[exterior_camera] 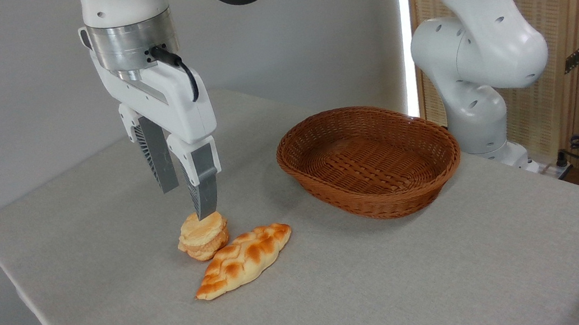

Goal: Put bread into the basket

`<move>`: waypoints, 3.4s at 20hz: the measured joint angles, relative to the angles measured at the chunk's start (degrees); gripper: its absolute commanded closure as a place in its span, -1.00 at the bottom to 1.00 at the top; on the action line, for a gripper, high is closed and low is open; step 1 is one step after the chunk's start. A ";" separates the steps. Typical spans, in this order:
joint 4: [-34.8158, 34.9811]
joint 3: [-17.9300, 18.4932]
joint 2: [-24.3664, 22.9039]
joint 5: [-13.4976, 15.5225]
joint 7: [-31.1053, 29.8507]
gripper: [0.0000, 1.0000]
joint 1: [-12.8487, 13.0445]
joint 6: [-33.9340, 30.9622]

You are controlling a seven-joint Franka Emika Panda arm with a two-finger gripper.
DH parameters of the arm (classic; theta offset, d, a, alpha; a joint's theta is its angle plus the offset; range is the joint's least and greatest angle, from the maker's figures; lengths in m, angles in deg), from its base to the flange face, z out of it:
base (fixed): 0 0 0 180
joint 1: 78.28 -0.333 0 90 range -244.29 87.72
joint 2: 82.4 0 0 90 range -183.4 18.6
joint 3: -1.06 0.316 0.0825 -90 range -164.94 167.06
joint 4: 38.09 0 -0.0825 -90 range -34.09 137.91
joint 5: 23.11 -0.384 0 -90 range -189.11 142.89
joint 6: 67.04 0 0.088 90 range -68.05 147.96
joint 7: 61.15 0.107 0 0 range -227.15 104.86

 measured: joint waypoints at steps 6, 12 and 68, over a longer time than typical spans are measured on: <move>0.00 -0.16 -0.36 0.00 0.00 -1.00 0.00 -0.38; 0.00 -0.18 -0.37 0.00 0.00 -1.00 -0.01 -0.52; 0.00 -0.18 -0.83 0.00 0.00 -1.00 -0.02 -2.17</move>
